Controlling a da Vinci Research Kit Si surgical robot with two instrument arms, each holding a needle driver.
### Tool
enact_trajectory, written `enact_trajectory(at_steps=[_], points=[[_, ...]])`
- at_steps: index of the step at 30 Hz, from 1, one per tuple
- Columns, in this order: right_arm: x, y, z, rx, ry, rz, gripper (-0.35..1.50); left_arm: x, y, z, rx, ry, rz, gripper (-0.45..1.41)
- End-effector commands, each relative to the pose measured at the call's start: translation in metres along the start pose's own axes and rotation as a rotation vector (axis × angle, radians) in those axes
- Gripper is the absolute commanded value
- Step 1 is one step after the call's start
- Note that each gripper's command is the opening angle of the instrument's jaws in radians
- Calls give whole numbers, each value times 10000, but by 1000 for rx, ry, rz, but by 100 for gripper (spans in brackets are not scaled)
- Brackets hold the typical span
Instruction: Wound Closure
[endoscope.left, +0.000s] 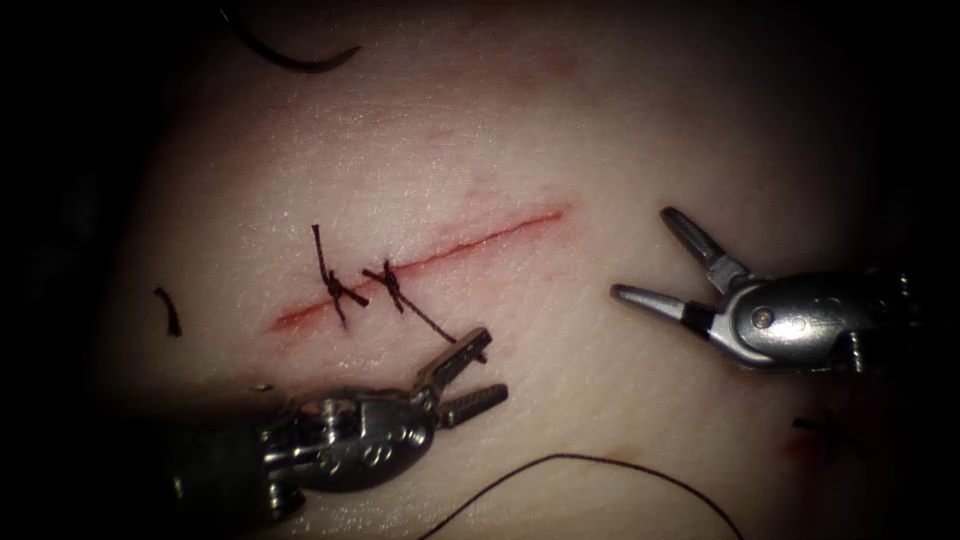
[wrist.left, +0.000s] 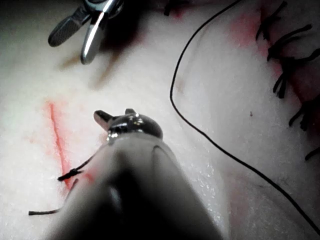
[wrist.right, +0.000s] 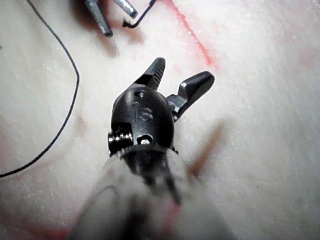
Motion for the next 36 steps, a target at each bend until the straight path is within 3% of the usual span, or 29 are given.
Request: enact_trajectory(at_steps=[1, 5, 8, 9, 12, 15, 19, 27, 36], points=[[-4, -9, 3, 2, 0, 0, 116, -1, 2, 8, 0, -1, 2, 31], [-4, -10, 3, 2, 0, 0, 116, -3, 1, 13, 5, -7, 1, 27], [-2, -13, 4, 2, 2, 0, 116, -6, 2, 16, 11, -16, 2, -18], [-2, -13, 4, 4, 4, -1, 116, -6, 2, 16, 13, -19, 2, -45], [-2, -15, 5, 6, 8, -2, 115, -7, 1, 14, 10, -23, 1, -45], [-5, -15, 10, 68, 69, -5, 91, -8, -4, 2, -5, -19, 3, -45], [-8, -21, 27, 197, 185, -45, 91, -5, -10, -13, -19, -13, -4, -45], [-12, -61, 72, 391, 272, -155, 96, 3, -30, -44, -26, -1, -30, -45], [-6, -87, 92, 450, 300, -201, 101, 3, -35, -54, -28, -1, -34, -45]])
